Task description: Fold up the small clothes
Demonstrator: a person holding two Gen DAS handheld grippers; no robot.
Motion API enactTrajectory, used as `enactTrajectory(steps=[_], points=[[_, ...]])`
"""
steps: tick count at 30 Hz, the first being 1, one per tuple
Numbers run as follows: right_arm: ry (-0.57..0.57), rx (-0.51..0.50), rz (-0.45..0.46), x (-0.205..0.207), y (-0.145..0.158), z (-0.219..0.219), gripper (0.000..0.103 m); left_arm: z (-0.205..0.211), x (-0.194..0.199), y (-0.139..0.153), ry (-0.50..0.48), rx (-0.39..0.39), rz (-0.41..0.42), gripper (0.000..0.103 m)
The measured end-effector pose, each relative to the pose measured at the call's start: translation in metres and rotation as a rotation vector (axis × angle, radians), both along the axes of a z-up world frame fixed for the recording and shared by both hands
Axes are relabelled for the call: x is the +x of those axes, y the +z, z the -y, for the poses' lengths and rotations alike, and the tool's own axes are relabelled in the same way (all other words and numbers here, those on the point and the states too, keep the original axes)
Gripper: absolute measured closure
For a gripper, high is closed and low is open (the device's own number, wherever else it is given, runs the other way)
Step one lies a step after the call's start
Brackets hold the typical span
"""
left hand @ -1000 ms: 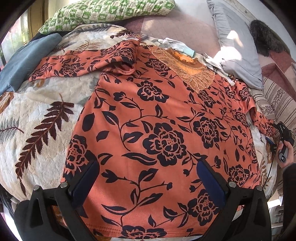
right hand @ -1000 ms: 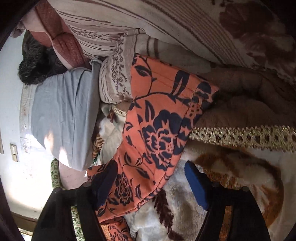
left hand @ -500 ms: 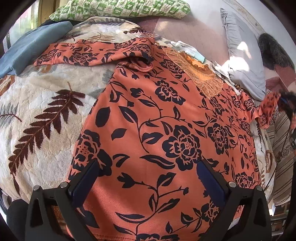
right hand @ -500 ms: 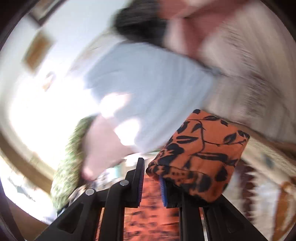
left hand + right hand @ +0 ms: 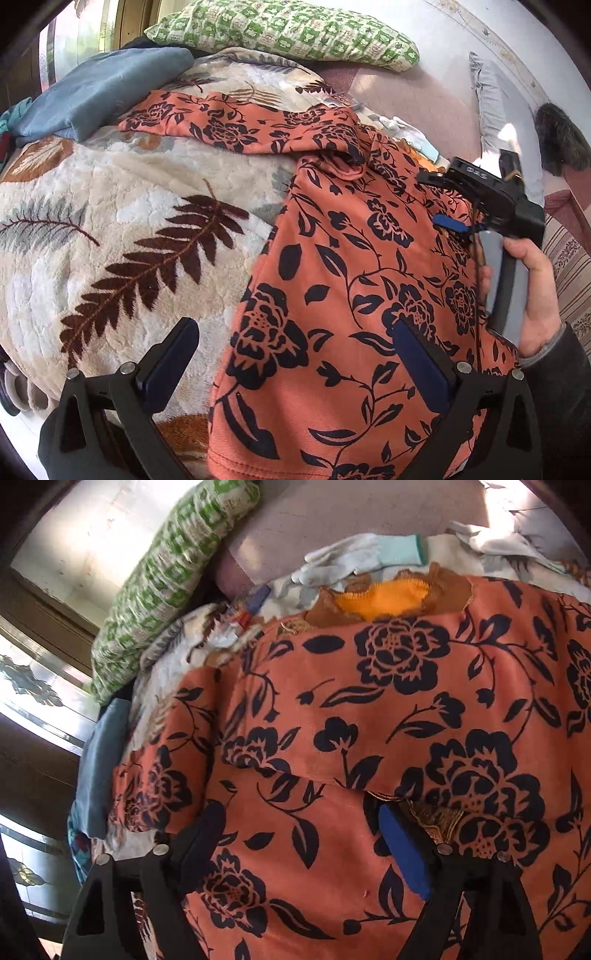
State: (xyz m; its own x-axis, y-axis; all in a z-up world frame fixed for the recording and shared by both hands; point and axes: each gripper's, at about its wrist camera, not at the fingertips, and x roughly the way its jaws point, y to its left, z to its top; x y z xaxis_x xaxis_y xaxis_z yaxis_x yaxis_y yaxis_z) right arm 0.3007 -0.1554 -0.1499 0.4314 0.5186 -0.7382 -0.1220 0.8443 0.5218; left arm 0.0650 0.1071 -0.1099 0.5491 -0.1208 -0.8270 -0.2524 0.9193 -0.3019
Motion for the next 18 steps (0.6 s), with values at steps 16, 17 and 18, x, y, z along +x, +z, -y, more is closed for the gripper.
enactTrajectory(steps=[16,17,18], points=[[-0.366,0.364,0.028,-0.099,0.016,0.236,0.012,0.066,0.228,0.026,-0.150,-0.218,0.043,0.000],[-0.362,0.366,0.035,-0.104,0.012,0.237,0.012,0.069,0.242,0.018,-0.137,-0.241,0.024,0.000],[-0.359,0.367,0.041,-0.109,0.007,0.239,0.012,0.073,0.254,0.010,-0.119,-0.249,0.002,0.000]])
